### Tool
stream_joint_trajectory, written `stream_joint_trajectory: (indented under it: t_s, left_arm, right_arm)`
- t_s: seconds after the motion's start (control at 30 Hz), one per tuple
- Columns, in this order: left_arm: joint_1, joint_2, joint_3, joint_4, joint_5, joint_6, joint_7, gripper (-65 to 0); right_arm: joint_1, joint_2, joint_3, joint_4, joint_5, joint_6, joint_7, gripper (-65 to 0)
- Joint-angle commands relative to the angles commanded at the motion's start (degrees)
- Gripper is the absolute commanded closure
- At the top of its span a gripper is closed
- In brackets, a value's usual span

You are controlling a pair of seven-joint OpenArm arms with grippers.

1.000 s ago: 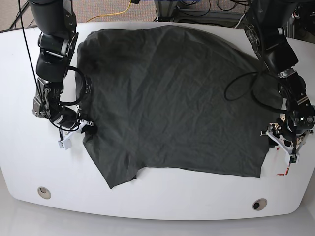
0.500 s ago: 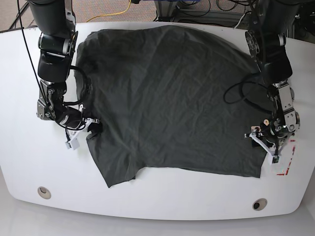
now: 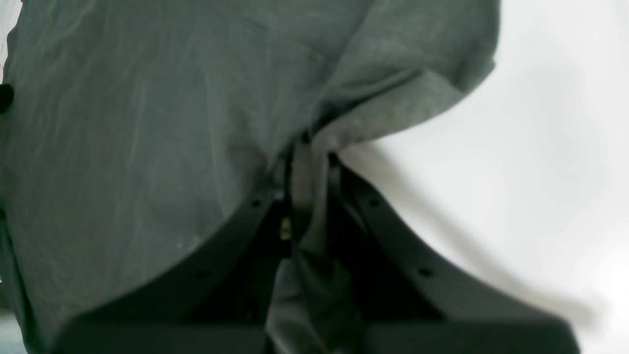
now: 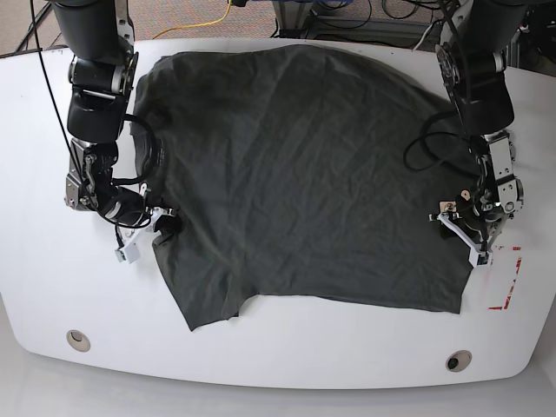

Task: Layout the t-shirt on the table in an organized manner, then fold the t-shirt properly
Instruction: 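Grasp the shirt's side edges with both grippers, then pull the grasped edge with the left gripper away from the right gripper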

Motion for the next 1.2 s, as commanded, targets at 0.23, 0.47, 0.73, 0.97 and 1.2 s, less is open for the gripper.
stream_joint_trajectory:
  t_s: [0.23,0.47,0.73,0.97,1.2]
  left_arm:
    - [5.10,-0.70,0.00,0.70,-0.09,-0.18,0.26,-32.8]
    - [13.98,-1.23,-0.18,9.67,-0.44,-0.18,2.90,-32.8]
    - [25.05,-1.23,-0.26,24.79,-0.53,-0.26,7.82,-32.9]
    - [29.63,-1.23,-0.35,33.05,-0.53,-0.26,8.97,-32.9]
    - [26.73,-1.14,-6.86,40.97,-0.53,-4.13,13.89,-33.2]
  right_arm:
    - [-0.09,-0.18,0.09,0.00,0.00,0.00,0.00,-1.4]
    - [-0.09,-0.18,0.09,0.00,0.18,0.00,0.00,-1.4]
    - [-0.18,-0.09,0.09,0.00,0.18,0.00,0.00,-1.4]
    - [-0.18,-0.18,0.09,0.00,0.18,0.00,0.00,-1.4]
    - [-0.18,-0.26,-0.09,0.00,0.26,0.00,0.00,-1.4]
